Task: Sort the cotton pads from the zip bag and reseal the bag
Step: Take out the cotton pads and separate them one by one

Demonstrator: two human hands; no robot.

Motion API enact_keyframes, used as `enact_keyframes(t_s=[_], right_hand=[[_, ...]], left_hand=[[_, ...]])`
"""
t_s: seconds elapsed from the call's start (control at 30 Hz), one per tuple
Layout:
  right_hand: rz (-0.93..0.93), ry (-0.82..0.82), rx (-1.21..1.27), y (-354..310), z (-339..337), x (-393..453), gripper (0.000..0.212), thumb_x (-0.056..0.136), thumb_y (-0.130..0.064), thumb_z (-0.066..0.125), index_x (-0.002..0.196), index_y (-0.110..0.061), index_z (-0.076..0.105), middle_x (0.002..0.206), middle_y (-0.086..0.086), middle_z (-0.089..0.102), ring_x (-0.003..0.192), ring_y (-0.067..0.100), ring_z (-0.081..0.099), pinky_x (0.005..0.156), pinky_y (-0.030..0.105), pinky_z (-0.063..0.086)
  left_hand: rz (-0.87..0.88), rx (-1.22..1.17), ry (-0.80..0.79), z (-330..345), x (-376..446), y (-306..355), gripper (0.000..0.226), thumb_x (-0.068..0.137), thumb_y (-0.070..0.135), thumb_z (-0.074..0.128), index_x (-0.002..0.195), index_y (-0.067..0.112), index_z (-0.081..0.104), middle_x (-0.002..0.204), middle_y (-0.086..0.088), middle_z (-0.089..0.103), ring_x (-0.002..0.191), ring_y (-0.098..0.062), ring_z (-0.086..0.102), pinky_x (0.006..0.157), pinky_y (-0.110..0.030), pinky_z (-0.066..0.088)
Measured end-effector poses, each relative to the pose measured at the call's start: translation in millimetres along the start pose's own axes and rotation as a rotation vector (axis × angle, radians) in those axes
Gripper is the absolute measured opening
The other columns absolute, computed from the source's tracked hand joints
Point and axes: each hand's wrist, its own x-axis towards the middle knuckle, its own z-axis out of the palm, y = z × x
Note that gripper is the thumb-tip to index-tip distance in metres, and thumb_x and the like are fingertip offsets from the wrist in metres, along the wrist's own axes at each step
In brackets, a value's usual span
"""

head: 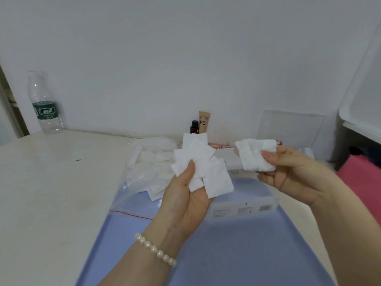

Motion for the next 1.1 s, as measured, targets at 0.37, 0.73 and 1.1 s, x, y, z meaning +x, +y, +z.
enact_keyframes(t_s=[0.37, 0.73, 1.1], right_hand=[[-0.082, -0.277, -0.551, -9.4, 21.6, -17.2, 0.036, 0.048, -0.006, 0.086, 0.083, -0.009, 0.076, 0.089, 0.009, 0.074, 0.083, 0.018, 0.071, 0.069, 0.019, 0.054], [0.017, -0.146, -0.793, 1.3, 36.0, -14.2, 0.022, 0.068, 0.002, 0.075, 0.089, -0.006, 0.072, 0.087, 0.011, 0.074, 0.088, 0.031, 0.069, 0.090, 0.053, 0.050], [-0.118, -0.044, -1.113, 10.7, 47.5, -7.6, 0.030, 0.066, -0.011, 0.082, 0.077, -0.032, 0.064, 0.080, -0.013, 0.063, 0.066, -0.010, 0.053, 0.060, 0.004, 0.040]], left_hand=[[-0.323, 0.331, -0.080, -8.7, -1.5, 5.3, 0.045, 0.082, 0.021, 0.048, 0.123, 0.004, 0.055, 0.126, -0.017, 0.061, 0.118, -0.032, 0.056, 0.096, -0.044, 0.046], [-0.351, 0.359, -0.065, -10.3, -1.5, 1.8, 0.043, 0.099, 0.024, 0.034, 0.131, -0.001, 0.047, 0.124, -0.022, 0.061, 0.117, -0.033, 0.057, 0.098, -0.046, 0.043], [-0.325, 0.338, -0.091, -10.2, -1.6, 3.5, 0.043, 0.101, 0.027, 0.031, 0.122, -0.001, 0.054, 0.122, -0.019, 0.062, 0.114, -0.028, 0.059, 0.098, -0.045, 0.044]])
